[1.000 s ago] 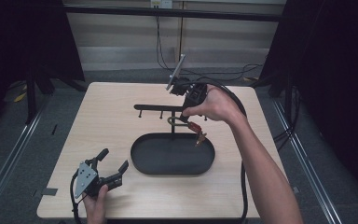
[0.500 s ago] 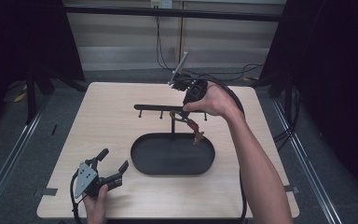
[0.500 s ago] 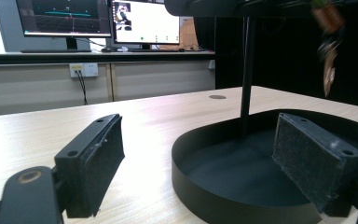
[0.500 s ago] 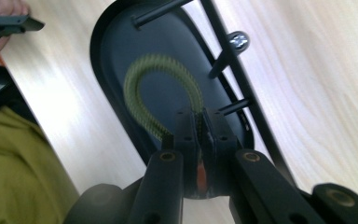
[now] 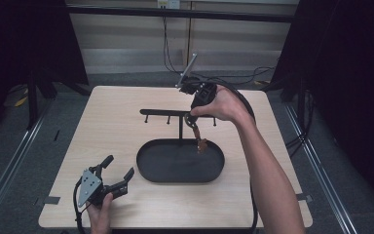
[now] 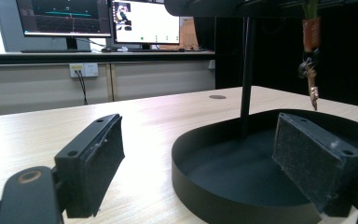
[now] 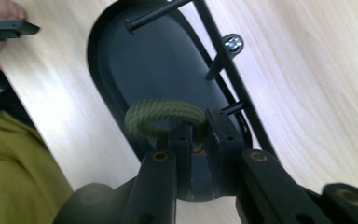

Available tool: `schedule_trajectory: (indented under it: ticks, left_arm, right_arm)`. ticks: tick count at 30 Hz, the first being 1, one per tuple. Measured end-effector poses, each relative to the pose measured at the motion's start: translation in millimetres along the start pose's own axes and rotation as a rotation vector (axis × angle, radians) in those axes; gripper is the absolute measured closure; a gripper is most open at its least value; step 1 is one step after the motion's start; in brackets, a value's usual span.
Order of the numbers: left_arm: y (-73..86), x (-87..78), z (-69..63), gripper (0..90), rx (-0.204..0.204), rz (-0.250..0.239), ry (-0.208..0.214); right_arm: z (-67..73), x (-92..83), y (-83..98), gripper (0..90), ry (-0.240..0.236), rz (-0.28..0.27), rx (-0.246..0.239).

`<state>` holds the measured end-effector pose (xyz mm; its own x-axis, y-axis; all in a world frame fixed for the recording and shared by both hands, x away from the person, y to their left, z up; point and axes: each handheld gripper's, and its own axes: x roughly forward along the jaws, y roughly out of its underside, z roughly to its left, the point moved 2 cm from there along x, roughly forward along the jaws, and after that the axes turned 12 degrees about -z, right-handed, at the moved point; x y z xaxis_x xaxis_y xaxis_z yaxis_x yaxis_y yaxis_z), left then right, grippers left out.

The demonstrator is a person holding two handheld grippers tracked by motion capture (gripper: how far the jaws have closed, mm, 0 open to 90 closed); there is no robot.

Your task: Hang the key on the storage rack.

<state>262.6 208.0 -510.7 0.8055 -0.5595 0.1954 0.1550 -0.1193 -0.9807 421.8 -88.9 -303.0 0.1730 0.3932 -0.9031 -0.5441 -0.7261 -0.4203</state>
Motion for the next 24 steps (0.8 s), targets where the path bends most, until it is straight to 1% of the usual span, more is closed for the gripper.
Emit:
schedule_trajectory:
  ticks: [5, 6, 11, 16, 21, 24]
  left_arm:
    - [0.0, 0.0, 0.0, 15.9, 0.000, 0.000, 0.000]
    - [0.0, 0.0, 0.0, 15.9, 0.000, 0.000, 0.000]
    - [0.0, 0.0, 0.1, 15.9, 0.002, 0.001, 0.000]
    - [0.0, 0.0, 0.0, 16.1, 0.000, 0.001, 0.002]
    - [0.0, -0.1, 0.1, 16.0, 0.003, 0.002, 0.001]
    - [0.0, 0.2, -0.2, 16.0, -0.003, -0.002, -0.001]
  right_arm:
    - [-2.3, -0.2, -1.4, 80.7, -0.001, -0.003, 0.004]
    - [-2.9, 0.2, -1.4, 80.4, 0.007, -0.007, 0.010]
    - [-7.4, 0.0, 0.8, 81.3, 0.006, -0.004, 0.029]
    - [-8.2, -0.1, 1.4, 82.0, -0.010, 0.002, 0.025]
    - [-7.3, -1.1, 2.3, 81.3, -0.014, 0.000, 0.026]
    - [-7.8, -2.8, 4.6, 80.3, -0.031, -0.009, 0.030]
